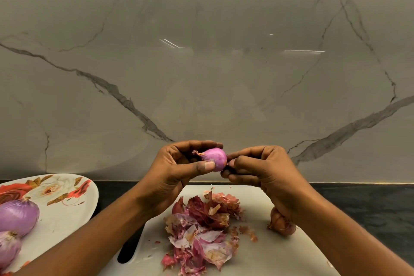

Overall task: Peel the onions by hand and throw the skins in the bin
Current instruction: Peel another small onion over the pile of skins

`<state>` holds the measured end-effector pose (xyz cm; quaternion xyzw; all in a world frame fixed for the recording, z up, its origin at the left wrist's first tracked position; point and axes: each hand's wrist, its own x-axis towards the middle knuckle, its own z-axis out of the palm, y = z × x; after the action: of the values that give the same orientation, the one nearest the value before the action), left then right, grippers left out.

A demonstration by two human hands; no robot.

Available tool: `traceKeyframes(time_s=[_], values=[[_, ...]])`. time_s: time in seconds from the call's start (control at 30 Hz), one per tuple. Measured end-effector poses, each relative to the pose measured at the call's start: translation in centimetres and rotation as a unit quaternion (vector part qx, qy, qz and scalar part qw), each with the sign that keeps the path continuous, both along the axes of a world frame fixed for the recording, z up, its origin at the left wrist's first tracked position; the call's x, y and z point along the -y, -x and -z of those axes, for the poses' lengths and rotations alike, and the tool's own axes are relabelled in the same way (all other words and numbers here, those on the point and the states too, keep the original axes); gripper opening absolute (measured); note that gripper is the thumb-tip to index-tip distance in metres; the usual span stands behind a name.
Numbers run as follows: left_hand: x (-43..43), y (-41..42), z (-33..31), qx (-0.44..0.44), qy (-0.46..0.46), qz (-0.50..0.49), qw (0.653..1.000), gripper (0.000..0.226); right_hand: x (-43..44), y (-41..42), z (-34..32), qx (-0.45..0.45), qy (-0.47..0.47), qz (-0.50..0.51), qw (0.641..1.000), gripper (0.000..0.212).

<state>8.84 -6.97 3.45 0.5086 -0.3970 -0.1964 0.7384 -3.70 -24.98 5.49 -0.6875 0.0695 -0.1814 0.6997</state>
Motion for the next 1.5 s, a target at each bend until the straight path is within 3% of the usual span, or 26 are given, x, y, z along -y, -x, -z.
traceKeyframes(time_s=[0.2,0.4,0.67,0.93,1.1,1.33,1.5], values=[[0.03,-0.06,-0.07,-0.005,0.006,-0.017,1.000,0.047,-0.17,0.11,-0.29,0.008,0.008,-0.028,1.000,0.030],[-0.17,-0.27,-0.17,-0.031,0.025,0.009,0.999,0.043,-0.35,0.24,-0.20,0.036,0.026,-0.002,0.999,0.015],[-0.14,-0.16,-0.17,-0.033,0.020,0.004,0.999,0.048,-0.47,0.43,-0.54,0.035,0.040,-0.017,0.998,0.027],[-0.11,-0.11,-0.19,-0.041,0.018,0.010,0.999,0.046,-0.45,0.29,-0.22,0.047,0.053,0.004,0.997,0.012],[-0.16,-0.06,-0.16,-0.037,0.014,0.011,0.999,0.050,-0.50,0.31,-0.33,0.039,0.063,-0.005,0.997,0.027],[-0.12,-0.11,-0.10,-0.045,0.016,0.015,0.999,0.040,-0.46,0.28,-0.11,0.056,0.067,0.007,0.996,0.010],[-0.17,-0.13,-0.22,-0.047,0.020,0.016,0.999,0.040,-0.41,0.22,-0.05,0.064,0.068,0.008,0.996,0.010]])
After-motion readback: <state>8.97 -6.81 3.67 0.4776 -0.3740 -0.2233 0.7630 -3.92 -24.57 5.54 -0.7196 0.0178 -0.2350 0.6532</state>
